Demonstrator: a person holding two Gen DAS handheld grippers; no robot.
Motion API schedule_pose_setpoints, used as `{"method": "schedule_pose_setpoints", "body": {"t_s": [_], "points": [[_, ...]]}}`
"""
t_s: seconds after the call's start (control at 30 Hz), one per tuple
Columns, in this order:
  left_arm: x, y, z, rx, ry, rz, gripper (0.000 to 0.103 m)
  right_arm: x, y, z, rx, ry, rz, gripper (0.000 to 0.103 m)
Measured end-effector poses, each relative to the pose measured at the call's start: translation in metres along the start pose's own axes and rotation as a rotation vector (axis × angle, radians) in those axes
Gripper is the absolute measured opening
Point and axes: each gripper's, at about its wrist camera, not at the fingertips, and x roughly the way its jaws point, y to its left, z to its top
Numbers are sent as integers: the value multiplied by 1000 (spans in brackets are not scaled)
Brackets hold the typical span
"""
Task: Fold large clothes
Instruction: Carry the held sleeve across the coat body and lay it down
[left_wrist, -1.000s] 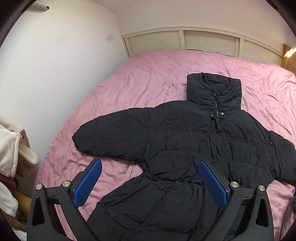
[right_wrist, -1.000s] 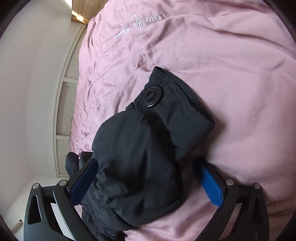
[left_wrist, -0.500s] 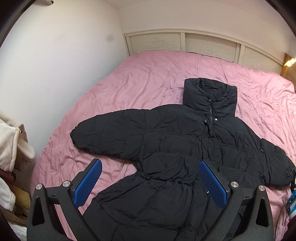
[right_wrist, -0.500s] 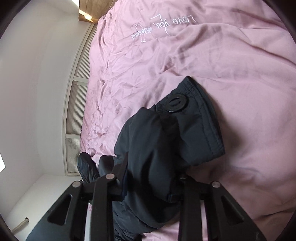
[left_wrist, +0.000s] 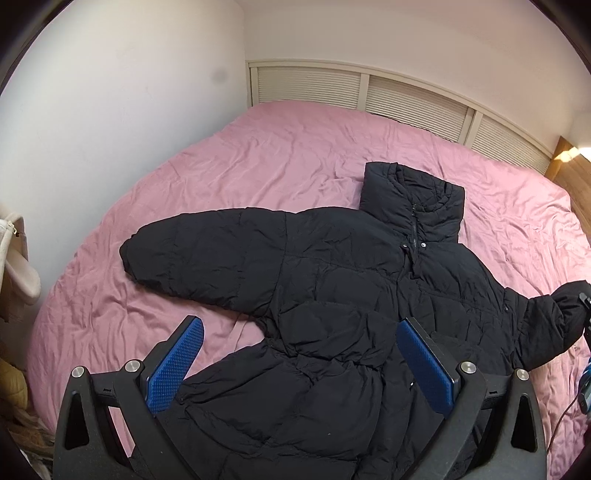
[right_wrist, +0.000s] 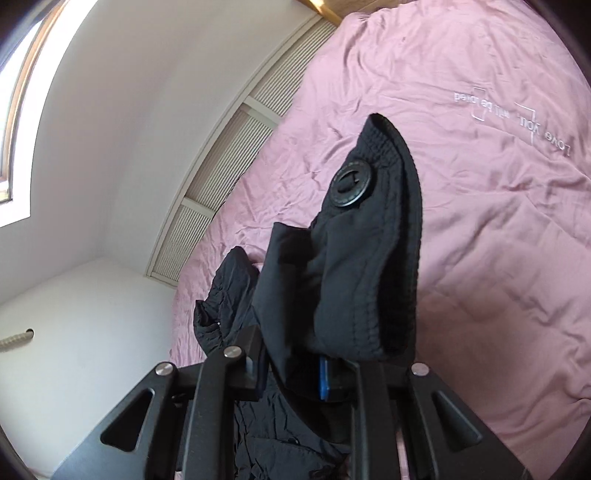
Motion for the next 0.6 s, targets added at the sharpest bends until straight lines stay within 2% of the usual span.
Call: {"method": "schedule_pose_setpoints", "body": {"t_s": [0.13,0.3,0.43,0.6], "points": [[-3,29,2,-7,-20,8,102,19,64,-24,-96,56,29,19],[6,72,0,-63,-4,8,102,55,127,-68,-185,147,52,19],[13,101,-7,-80,15,20,102,85,161,-113,-243,229,48,19],[19,135,-13,-93,22,47,102,119,183,-164,-297,320,24,19]]}}
